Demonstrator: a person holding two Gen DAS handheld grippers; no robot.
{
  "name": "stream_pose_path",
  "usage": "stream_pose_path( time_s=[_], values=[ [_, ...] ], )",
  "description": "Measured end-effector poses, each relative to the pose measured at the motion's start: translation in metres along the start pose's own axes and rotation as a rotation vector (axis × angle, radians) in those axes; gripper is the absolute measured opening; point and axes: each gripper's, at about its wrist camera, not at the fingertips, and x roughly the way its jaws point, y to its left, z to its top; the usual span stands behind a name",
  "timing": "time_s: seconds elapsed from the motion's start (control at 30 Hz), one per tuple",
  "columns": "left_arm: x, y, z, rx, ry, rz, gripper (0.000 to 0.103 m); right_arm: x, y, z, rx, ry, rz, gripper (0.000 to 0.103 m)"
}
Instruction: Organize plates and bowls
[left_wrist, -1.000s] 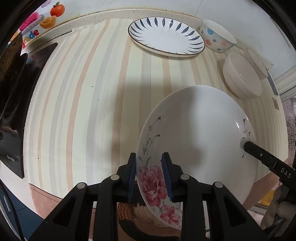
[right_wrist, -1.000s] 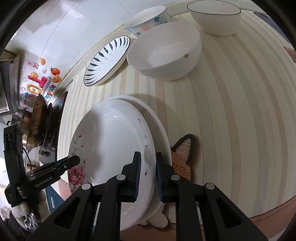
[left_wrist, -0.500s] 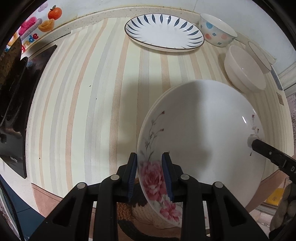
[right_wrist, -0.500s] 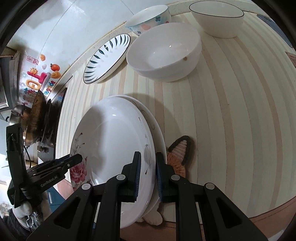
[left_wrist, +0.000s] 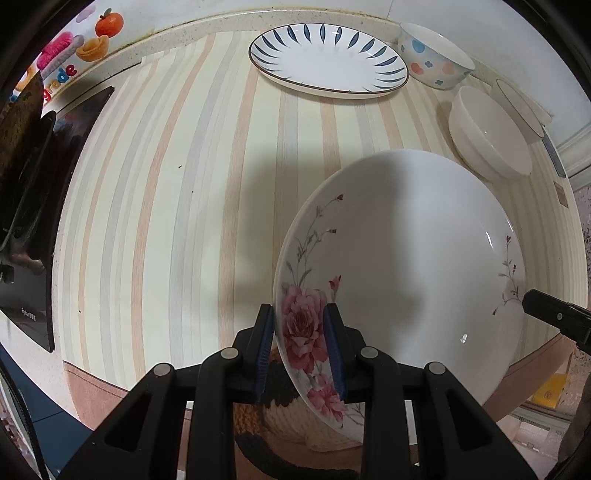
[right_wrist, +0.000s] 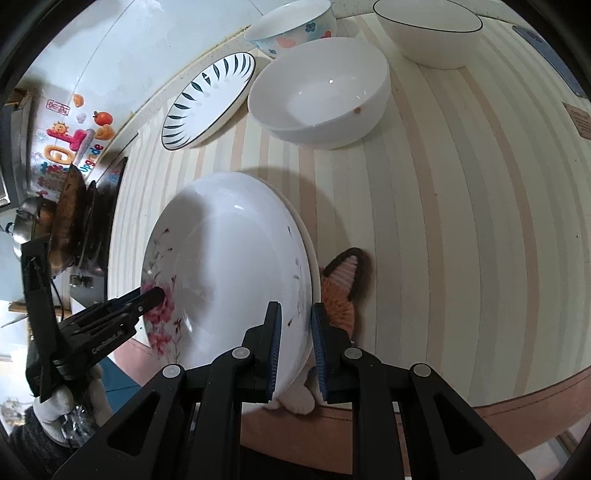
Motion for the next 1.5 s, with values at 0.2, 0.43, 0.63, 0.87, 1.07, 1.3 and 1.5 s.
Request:
stream_pose_path(
  time_s=[0.2,0.43,0.63,0.87,1.07,1.3,1.5],
  values=[
    [-0.026,0.003,0.003,-0.005,-0.023,-0.018,0.025,-0.012,0.002,0.001,0.015,0.000,0.028,0.020],
    [-0.091,0.004,0.041,-0.013,-0.138,-0.064,0.031,-0.043,0.024,0.028,0.013,-0.035,0.071,0.033],
    [-0.090,0.021,0.109,-0.074,-0.149,-0.070,0.035,-0.049,0.045,0.090,0.039,-0.047,0.147,0.039],
    [-0.040,0.052,0.184,-0.158,-0.098,-0.082,0.035,-0.023,0.060,0.180,0.078,-0.090,0.137,0.046],
    [0.011,0.068,0.228,-0.171,-0.033,-0.079,0.035,0.022,0.061,0.235,0.096,-0.058,0.076,0.046],
    [0.055,0.061,0.252,-0.118,0.018,-0.063,0.035,0.067,0.057,0.258,0.075,-0.004,-0.016,0.038],
    [0.065,0.055,0.254,-0.073,-0.027,-0.056,0.024,0.089,0.055,0.261,0.045,-0.012,-0.074,0.015]
  ],
)
